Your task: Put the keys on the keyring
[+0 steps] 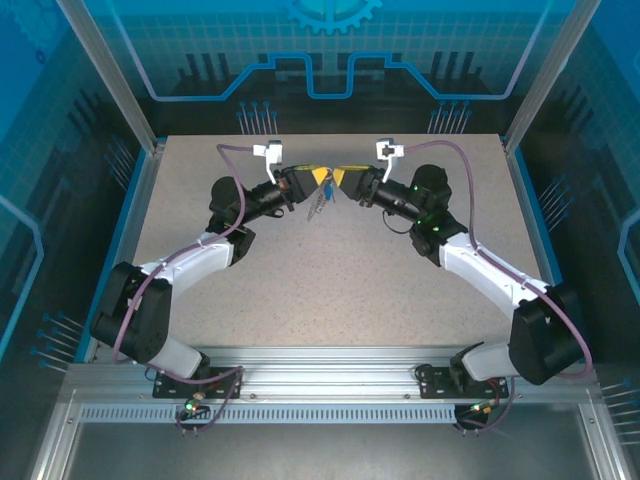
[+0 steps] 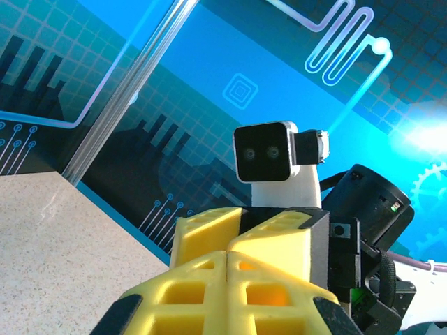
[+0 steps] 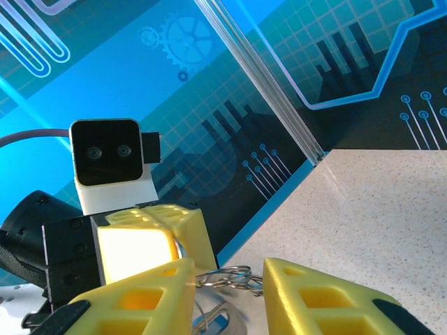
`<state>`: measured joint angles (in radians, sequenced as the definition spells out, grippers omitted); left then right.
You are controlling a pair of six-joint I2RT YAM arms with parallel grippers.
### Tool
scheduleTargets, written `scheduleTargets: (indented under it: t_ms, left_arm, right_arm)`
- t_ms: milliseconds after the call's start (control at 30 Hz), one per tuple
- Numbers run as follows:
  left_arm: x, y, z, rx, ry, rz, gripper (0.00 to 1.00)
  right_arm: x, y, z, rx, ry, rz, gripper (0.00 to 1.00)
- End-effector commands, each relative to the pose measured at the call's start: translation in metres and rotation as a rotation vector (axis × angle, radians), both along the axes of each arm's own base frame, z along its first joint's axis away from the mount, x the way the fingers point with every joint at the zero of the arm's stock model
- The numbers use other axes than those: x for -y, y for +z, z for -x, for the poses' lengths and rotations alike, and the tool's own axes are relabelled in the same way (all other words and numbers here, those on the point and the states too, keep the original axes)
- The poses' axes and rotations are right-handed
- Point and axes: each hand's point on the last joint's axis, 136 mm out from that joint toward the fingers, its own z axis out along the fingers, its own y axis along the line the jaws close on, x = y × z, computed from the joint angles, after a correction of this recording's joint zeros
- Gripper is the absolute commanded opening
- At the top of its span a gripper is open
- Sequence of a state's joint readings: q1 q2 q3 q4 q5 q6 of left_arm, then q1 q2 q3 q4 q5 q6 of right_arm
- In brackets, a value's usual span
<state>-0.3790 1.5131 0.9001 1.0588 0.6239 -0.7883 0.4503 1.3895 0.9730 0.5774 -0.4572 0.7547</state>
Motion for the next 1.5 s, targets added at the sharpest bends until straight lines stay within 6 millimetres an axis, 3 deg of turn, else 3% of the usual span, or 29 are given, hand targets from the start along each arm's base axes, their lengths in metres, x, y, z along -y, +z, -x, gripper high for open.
scheduleTargets:
  t_ms: [0,700,933,1133,1333,1467]
  left_arm:
    - [-0.002,0.018,0.01,0.058,-0.001,0.039,0.0]
    - [-0.001,0.017,0.009,0.059,-0.004,0.036,0.0]
    - [0.0,0.016,0.009,0.057,-0.003,0.035,0.0]
    - [0.0,0.015,0.008,0.057,-0.002,0.033,0.0]
    - [0.0,0.017,0.009,0.072,-0.007,0.017,0.0]
    - [-0.006,0.021,0.009,0.085,-0.012,-0.022,0.23]
  right_arm:
    - [-0.005,0.031,0.005,0.077,0.037,-0.058,0.32]
    - [-0.013,0.031,0.014,0.089,0.077,-0.055,0.32]
    - [-0.021,0.031,0.016,0.089,0.108,-0.048,0.22]
    - [-0.023,0.028,0.016,0.088,0.121,-0.035,0.0]
    - [-0.021,0.024,0.014,0.091,0.123,0.0,0.0]
    - [-0.015,0.021,0.011,0.096,0.145,0.053,0.0]
